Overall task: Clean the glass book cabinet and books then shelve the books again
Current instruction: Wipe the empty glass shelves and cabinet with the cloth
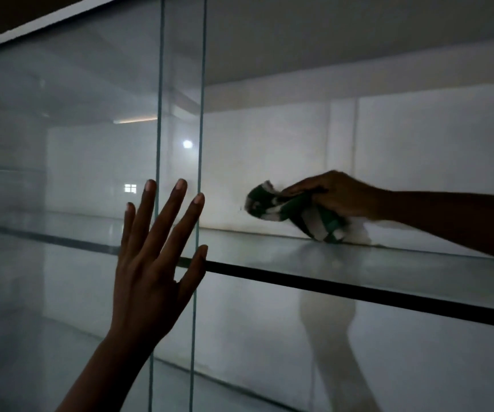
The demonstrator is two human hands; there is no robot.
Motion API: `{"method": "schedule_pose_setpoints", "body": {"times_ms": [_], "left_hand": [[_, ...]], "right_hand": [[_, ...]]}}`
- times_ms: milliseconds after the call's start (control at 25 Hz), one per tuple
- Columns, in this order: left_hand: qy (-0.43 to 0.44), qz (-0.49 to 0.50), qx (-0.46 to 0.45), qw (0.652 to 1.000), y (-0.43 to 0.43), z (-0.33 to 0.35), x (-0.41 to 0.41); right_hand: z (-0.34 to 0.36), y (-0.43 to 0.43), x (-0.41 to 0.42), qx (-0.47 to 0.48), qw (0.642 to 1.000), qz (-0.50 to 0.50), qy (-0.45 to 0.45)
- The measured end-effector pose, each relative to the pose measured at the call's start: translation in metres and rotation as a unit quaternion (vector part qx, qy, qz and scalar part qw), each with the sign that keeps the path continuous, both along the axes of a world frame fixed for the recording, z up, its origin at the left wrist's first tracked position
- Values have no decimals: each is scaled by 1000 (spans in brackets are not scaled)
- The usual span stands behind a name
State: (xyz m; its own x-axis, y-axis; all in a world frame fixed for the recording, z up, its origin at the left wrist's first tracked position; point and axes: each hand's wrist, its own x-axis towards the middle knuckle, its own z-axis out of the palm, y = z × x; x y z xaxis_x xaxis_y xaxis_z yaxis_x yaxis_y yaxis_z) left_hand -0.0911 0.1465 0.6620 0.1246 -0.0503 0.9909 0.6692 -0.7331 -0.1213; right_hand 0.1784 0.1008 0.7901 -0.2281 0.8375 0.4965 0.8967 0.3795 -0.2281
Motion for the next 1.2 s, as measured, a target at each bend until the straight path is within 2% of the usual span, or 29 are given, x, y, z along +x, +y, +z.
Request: {"method": "schedule_pose_setpoints", "body": {"times_ms": [80,160,360,640,760,800,840,880,960,1000,1080,1200], "left_hand": [[-13,-15,-1,1000,-6,-1,2],[-28,-74,-7,997,-25,-14,14],[-15,-210,-19,977,-83,-51,62],[-78,-292,-14,953,-103,-57,105],[-30,-252,40,966,-110,-43,131],[-4,-227,62,972,-110,-37,141],[16,-199,83,976,-109,-32,149],[24,-170,103,980,-108,-30,158],[6,-131,142,981,-101,-29,168],[-6,-126,161,979,-97,-29,172],[-18,-120,193,974,-88,-31,176],[-26,-119,225,967,-79,-29,179]], "right_hand": [[-12,11,-5,-55,990,-7,-131],[-22,8,-12,-105,978,-31,-177],[-27,-41,-19,-113,984,-44,-130],[-30,-167,-29,-76,992,-50,-84],[-11,-219,-9,-25,983,-165,-73],[-3,-233,4,5,966,-243,-85],[5,-245,19,22,935,-333,-122],[9,-256,35,16,889,-426,-169],[2,-266,59,-61,800,-549,-233],[-7,-265,68,-121,779,-570,-230],[-23,-257,79,-199,781,-566,-175],[-30,-238,83,-214,788,-564,-125]]}}
